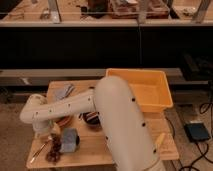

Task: Place fork in tray

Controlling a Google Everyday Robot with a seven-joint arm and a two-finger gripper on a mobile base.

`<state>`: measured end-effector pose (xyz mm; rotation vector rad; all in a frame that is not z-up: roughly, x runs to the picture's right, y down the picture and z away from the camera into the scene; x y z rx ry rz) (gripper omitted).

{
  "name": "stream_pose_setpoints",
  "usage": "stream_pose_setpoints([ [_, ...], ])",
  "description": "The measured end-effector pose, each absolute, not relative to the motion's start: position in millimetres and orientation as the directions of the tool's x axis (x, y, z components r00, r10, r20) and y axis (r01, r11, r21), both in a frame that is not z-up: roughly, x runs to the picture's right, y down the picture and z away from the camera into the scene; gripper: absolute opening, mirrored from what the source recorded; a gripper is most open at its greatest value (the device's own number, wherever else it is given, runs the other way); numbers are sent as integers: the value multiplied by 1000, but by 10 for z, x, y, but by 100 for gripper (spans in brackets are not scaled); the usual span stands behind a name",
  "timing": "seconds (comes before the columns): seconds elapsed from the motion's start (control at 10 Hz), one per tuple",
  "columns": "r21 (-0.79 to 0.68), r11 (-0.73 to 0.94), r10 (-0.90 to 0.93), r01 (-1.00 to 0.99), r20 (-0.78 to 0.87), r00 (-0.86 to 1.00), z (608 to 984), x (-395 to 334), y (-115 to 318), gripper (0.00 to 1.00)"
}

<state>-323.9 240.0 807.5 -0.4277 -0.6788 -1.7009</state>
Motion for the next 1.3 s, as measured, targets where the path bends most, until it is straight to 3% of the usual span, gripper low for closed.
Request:
stream_pose_setpoints([
  [0.1,208,-135,-756,969,610,-237,8073,-3251,2394,64],
  [0.3,203,-135,-755,970,613,-233,8089,-3263,2406,45],
  [0.5,198,-134,-752,971,618,-230,8111,-3256,2433,36],
  [1.3,199,-122,-752,972,621,-221,8122,-3220,2447,39],
])
